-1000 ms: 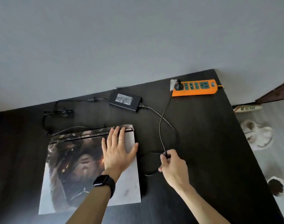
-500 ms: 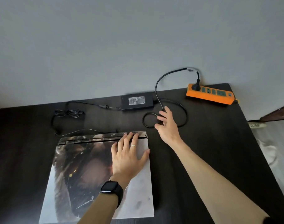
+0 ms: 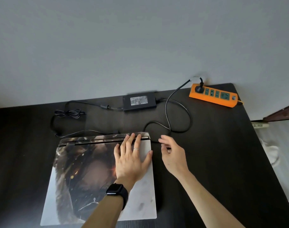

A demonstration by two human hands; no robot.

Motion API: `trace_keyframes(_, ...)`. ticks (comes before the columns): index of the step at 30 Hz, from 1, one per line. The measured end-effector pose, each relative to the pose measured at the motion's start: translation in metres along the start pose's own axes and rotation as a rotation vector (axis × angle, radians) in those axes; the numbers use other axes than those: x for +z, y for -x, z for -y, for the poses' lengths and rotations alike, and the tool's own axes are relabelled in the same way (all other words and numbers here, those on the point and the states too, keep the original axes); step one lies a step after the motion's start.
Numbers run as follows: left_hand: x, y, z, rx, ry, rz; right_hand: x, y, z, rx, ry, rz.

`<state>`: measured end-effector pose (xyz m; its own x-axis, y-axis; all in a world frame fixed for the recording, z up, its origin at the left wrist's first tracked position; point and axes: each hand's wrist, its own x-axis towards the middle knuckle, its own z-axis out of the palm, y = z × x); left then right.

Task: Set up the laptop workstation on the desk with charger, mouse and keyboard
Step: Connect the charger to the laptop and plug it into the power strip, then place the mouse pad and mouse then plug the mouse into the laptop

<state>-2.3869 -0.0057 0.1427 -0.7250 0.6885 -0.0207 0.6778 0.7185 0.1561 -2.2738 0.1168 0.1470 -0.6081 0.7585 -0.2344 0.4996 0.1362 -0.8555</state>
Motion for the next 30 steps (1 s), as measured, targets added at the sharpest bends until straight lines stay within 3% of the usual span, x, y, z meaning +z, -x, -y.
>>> trace_keyframes(4,0.001,0.002,-0.001,-0.002,0.006,0.028,0.016,-0.021,0.012,-0.006,0.017,0.161)
trace_keyframes(7,-0.002,0.002,0.000,0.015,0.019,0.056,0.024,-0.032,0.018,0.024,-0.159,0.088)
trace_keyframes(10,-0.002,0.010,0.002,0.036,0.068,0.100,0.019,-0.031,0.013,0.244,-0.545,-0.008)
trace_keyframes(12,-0.004,0.029,0.009,0.012,0.104,0.100,0.011,-0.012,0.007,0.323,-0.606,-0.015)
trace_keyframes(15,0.000,0.074,0.017,-0.006,0.116,0.137,-0.001,0.028,-0.013,0.364,-0.476,0.017)
trace_keyframes(19,-0.010,0.149,0.025,-0.078,0.086,0.185,-0.018,0.091,-0.019,0.324,-0.110,0.144)
trace_keyframes(26,-0.044,0.255,-0.003,-0.432,0.183,0.408,-0.038,0.192,-0.018,0.059,0.379,0.641)
trace_keyframes(30,-0.059,0.306,-0.016,-0.642,0.332,0.368,-0.037,0.227,0.001,-0.185,0.473,0.818)
